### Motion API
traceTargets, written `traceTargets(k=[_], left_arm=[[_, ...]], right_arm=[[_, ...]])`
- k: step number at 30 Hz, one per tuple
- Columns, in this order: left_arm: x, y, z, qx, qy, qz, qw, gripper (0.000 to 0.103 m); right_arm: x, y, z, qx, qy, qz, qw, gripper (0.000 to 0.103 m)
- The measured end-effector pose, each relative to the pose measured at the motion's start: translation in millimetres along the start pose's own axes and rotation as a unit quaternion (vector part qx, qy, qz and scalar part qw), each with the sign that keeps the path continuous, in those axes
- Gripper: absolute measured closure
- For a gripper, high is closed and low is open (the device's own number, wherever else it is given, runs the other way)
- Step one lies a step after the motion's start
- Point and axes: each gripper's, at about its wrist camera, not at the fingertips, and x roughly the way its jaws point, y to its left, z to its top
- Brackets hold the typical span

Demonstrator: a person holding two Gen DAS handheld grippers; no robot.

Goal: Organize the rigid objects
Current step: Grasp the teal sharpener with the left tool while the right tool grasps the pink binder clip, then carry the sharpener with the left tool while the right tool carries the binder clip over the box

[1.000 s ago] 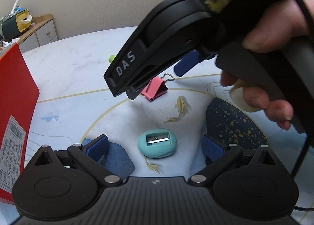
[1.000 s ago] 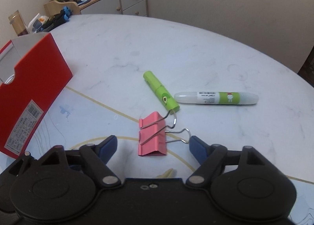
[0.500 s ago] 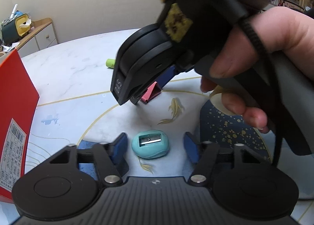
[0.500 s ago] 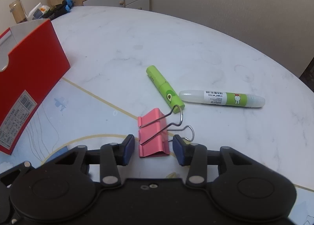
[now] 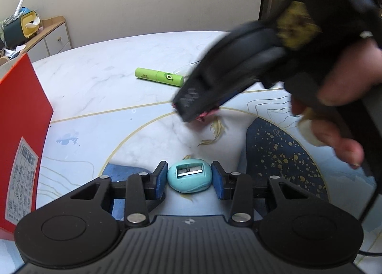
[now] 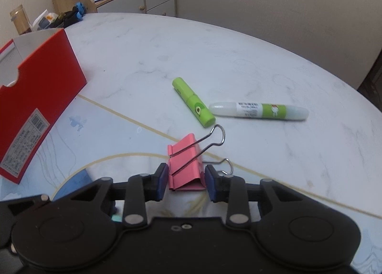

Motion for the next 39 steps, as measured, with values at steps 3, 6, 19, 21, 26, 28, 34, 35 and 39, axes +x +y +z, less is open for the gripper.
traceTargets(k=[3,6,19,21,26,28,34,35,39], left_arm=[[-5.0,4.2,-0.2,-0.004,0.002,-0.003,1.0000,0.064],[-9.7,10.9,-2.4,-0.009,0.007,-0.020,0.9997,0.064],[-42.9,13.1,-11.6,-0.003,0.007,-0.028,0.9996,0.064],[-51.7,15.3,-9.3,-0.005,0.013,-0.041,0.9991,0.064],[-78.7,19.8,-2.7,-0.002,0.009,-0.059,0.9982,0.064],[-86.3,24.3,-0.5,-0.003,0.004,-0.061,0.9981,0.064],[-117.8,47.4,8.0,-0.010,-0.021,-0.054,0.9983,0.064],[-122.9,52.7,9.6,-0.011,-0.025,-0.051,0.9983,0.064],[-143.2,77.8,15.5,-0.012,-0.044,-0.037,0.9983,0.064]], right_arm=[[-7.8,-3.0,-8.4,0.011,0.003,0.001,1.000,0.071],[-20.8,-4.1,-16.1,0.022,-0.003,0.007,1.000,0.071],[-76.0,-4.0,-59.7,0.066,-0.008,0.029,0.997,0.074],[-86.3,-3.2,-65.9,0.073,-0.011,0.035,0.997,0.074],[-116.2,2.6,-73.9,0.078,-0.032,0.044,0.995,0.074],[-128.1,6.1,-74.1,0.078,-0.043,0.046,0.995,0.074],[-158.2,20.4,-68.9,0.077,-0.072,0.052,0.993,0.074],[-162.0,23.7,-67.5,0.076,-0.075,0.052,0.993,0.074],[-175.9,38.8,-59.3,0.070,-0.093,0.059,0.991,0.074]])
